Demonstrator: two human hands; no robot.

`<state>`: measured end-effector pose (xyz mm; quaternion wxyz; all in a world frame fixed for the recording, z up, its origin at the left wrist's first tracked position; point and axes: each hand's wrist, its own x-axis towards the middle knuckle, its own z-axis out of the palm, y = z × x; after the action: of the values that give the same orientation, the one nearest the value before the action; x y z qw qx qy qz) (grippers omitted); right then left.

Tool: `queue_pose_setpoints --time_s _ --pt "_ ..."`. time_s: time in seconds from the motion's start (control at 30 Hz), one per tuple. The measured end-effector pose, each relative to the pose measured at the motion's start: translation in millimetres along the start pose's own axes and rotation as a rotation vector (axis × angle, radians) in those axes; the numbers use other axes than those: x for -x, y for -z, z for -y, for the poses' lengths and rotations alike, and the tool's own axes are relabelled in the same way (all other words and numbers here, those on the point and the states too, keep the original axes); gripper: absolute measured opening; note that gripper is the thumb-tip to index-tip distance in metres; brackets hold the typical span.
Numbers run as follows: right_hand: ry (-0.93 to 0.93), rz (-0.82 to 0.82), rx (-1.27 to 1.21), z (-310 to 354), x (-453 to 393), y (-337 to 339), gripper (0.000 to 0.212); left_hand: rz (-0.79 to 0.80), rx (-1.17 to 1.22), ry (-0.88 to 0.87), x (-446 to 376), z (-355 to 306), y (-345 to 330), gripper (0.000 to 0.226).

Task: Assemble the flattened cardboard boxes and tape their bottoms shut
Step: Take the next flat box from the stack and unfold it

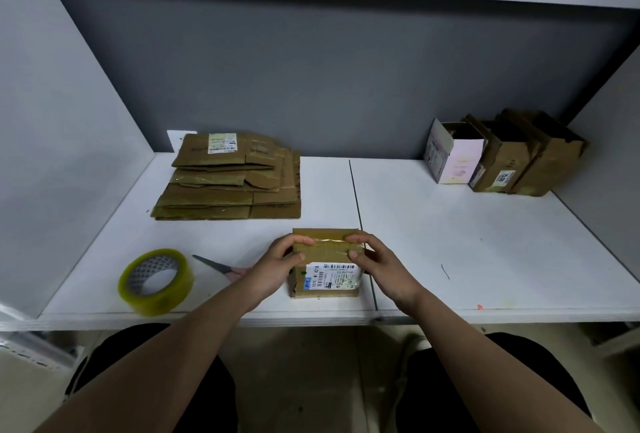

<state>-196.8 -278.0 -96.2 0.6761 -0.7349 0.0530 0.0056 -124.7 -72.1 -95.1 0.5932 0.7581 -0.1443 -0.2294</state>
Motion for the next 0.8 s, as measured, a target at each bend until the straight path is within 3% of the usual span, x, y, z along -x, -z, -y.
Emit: queue_pose_setpoints --time_s 0.33,0.53,0.6,0.7,0.8 --pt "0.003 -0.051 0.13 -4.3 -9.7 -1.4 0.011 -0.026 -0.148 -0.032 -4.0 7.8 3.3 0.02" --pt "0.032 -0.089 0.344 5.1 -8.9 -7.4 0.008 0.005 -0.393 -0.017 5.2 -4.9 4.5 0.018" --pt "0.03 -0.129 0.485 8.3 -5.3 -9.5 0.008 -0.02 -0.502 -0.021 11.7 -13.3 1.0 0.018" --pt "0.064 -0.179 0.859 17.3 3.3 -12.5 0.028 -0.095 -0.643 -0.05 19.9 -26.6 -4.0 0.028" --pt "0.088 -0.187 1.012 32.6 8.4 -13.6 0.036 -0.12 -0.668 -0.088 28.3 -38.6 0.1 0.032"
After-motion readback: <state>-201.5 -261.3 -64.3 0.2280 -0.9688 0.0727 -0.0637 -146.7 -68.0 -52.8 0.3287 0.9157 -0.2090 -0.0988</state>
